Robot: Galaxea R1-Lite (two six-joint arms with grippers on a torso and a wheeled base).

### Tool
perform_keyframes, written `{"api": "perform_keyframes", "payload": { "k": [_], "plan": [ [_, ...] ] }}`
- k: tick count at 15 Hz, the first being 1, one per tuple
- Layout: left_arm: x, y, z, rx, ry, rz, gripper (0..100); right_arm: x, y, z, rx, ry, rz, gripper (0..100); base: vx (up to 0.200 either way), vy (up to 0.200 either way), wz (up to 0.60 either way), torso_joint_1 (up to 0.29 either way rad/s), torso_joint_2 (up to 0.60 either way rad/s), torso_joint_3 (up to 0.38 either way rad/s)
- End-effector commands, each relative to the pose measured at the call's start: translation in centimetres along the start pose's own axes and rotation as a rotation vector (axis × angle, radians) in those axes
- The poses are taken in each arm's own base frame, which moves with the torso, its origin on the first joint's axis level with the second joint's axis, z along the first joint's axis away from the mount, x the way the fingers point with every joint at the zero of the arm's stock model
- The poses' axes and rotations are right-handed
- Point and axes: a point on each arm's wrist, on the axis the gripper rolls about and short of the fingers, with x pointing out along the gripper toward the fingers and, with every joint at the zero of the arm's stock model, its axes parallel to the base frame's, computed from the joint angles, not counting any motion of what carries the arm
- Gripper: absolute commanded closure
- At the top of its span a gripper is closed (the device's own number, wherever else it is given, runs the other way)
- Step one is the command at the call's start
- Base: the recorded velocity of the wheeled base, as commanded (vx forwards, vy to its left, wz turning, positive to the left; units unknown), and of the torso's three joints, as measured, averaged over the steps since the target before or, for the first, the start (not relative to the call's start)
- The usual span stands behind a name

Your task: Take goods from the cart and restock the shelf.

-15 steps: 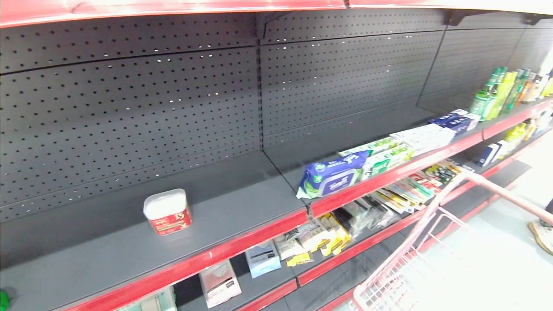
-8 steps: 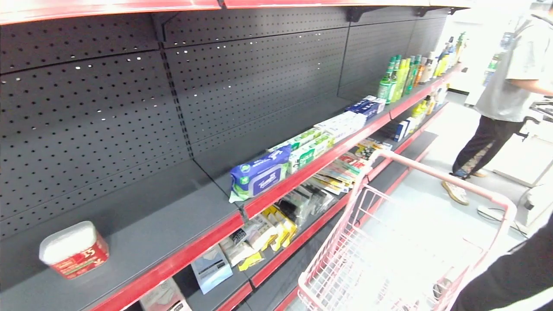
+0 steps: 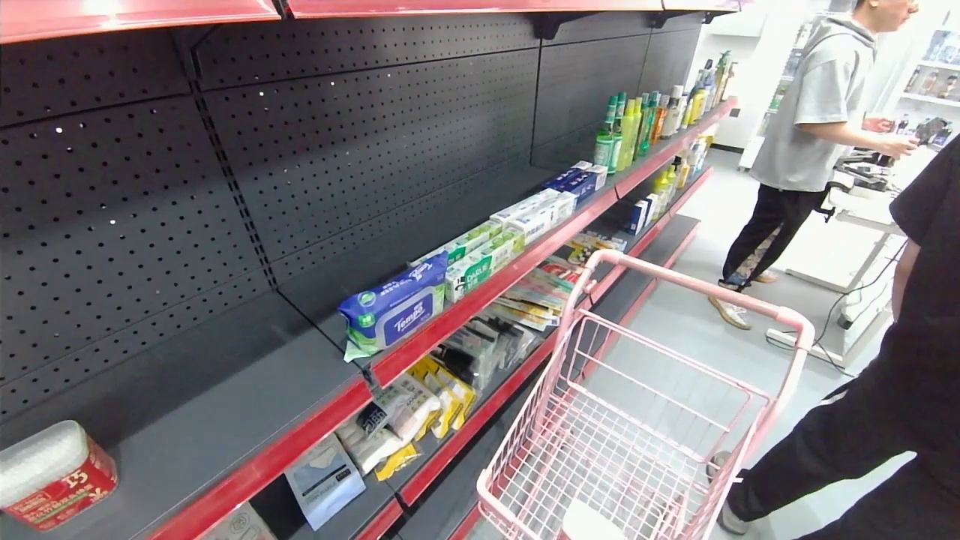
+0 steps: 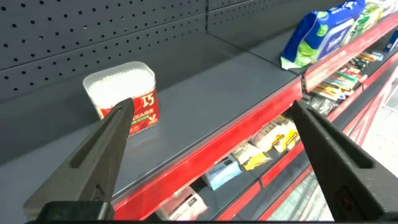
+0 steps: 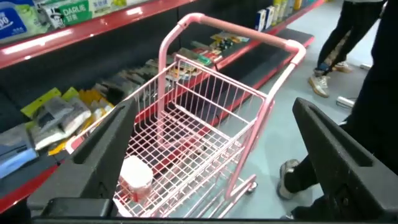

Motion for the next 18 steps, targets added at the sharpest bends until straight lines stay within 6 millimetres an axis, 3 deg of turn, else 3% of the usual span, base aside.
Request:
{"api": "perform_keyframes", "payload": {
  "k": [1, 2, 3, 4, 5, 7, 8, 10, 12, 15, 17, 18],
  "plan": [
    [0.0, 0.0, 0.0, 0.0, 0.001, 0.001, 0, 0.3, 0.0, 1.6, -0.003, 0.024, 0.025, 0, 0.0, 0.0, 0.0, 0.0, 0.0, 0.0],
    [0.0, 0.0, 0.0, 0.0, 0.001, 0.001, 0, 1.7, 0.0, 8.1, 0.067, 0.042, 0.083, 0, 0.0, 0.0, 0.0, 0.0, 0.0, 0.0],
    [0.0, 0.0, 0.0, 0.0, 0.003, 0.001, 0, 4.6, -0.1, 15.3, 0.217, 0.027, 0.077, 0, 0.0, 0.0, 0.0, 0.0, 0.0, 0.0],
    [0.0, 0.0, 0.0, 0.0, 0.003, 0.001, 0, 5.9, -0.1, 17.9, 0.235, 0.018, 0.082, 0, 0.0, 0.0, 0.0, 0.0, 0.0, 0.0],
    [0.0, 0.0, 0.0, 0.0, 0.003, 0.001, 0, 10.3, 0.0, 19.8, 0.204, 0.107, 0.062, 0, 0.0, 0.0, 0.0, 0.0, 0.0, 0.0],
    [0.0, 0.0, 0.0, 0.002, 0.003, -0.002, 0, 19.0, -0.1, 16.5, 0.122, 0.371, 0.076, 0, 0.0, 0.0, 0.0, 0.0, 0.0, 0.0],
    [0.0, 0.0, 0.0, 0.0, 0.001, -0.002, 0, 21.9, 0.4, 14.4, 0.111, 0.481, 0.139, 0, 0.0, 0.0, 0.0, 0.0, 0.0, 0.0],
    [0.0, 0.0, 0.0, 0.002, 0.001, -0.004, 0, 26.6, 2.9, 7.7, -0.019, 0.761, 0.322, 0, 0.0, 0.0, 0.0, 0.0, 0.0, 0.0],
    [0.0, 0.0, 0.0, 0.002, 0.001, -0.002, 0, 28.9, 4.2, 2.8, -0.128, 0.918, 0.452, 0, 0.0, 0.0, 0.0, 0.0, 0.0, 0.0],
    [0.0, 0.0, 0.0, 0.0, 0.001, -0.001, 0, 30.9, 5.0, -2.4, -0.22, 1.033, 0.655, 0, 0.0, 0.0, 0.0, 0.0, 0.0, 0.0],
    [0.0, 0.0, 0.0, 0.0, 0.003, -0.001, 0, 31.3, 5.3, -4.4, -0.28, 1.074, 0.715, 0, 0.0, 0.0, 0.0, 0.0, 0.0, 0.0],
    [0.0, 0.0, 0.0, 0.0, 0.001, -0.002, 0, 31.3, 5.3, -4.5, -0.284, 1.073, 0.717, 0, 0.0, 0.0, 0.0, -0.066, 0.09, 0.09]
  ]
}}
